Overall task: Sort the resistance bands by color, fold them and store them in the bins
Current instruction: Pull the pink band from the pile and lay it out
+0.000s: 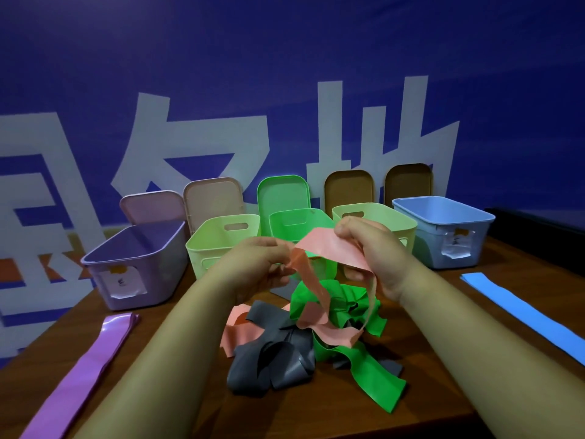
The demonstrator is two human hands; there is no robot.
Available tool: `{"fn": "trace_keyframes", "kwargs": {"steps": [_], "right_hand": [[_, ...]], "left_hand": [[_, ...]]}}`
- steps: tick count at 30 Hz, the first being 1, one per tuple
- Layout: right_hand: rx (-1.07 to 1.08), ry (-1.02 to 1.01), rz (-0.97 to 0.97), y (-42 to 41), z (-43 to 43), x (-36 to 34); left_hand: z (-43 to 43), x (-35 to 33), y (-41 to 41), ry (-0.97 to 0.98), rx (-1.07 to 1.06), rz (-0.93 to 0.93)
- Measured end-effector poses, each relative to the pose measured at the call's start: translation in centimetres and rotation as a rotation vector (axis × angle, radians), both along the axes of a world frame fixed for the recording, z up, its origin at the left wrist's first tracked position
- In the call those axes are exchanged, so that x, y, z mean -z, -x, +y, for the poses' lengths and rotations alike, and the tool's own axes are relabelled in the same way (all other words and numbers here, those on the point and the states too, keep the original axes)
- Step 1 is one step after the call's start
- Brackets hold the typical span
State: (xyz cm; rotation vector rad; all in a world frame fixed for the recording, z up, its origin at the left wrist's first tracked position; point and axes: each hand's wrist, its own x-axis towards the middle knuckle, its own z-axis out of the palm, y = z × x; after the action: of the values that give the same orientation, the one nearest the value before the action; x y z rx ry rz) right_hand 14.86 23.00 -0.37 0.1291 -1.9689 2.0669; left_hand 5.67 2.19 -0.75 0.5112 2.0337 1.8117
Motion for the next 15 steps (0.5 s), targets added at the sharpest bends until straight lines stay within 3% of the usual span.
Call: {"fn": "trace_keyframes", "kwargs": {"steps": [7, 15], "right_hand": [[0.035, -0.077, -0.018, -0.1, 0.5, 1.5], [0.118, -0.138, -0.044, -0.1, 0.1, 1.8]], "left_hand": [[0.2, -5.6, -0.2, 0.35, -0.211, 0.622], [2.5, -12.4, -1.9, 0.627, -0.239, 1.106]]}}
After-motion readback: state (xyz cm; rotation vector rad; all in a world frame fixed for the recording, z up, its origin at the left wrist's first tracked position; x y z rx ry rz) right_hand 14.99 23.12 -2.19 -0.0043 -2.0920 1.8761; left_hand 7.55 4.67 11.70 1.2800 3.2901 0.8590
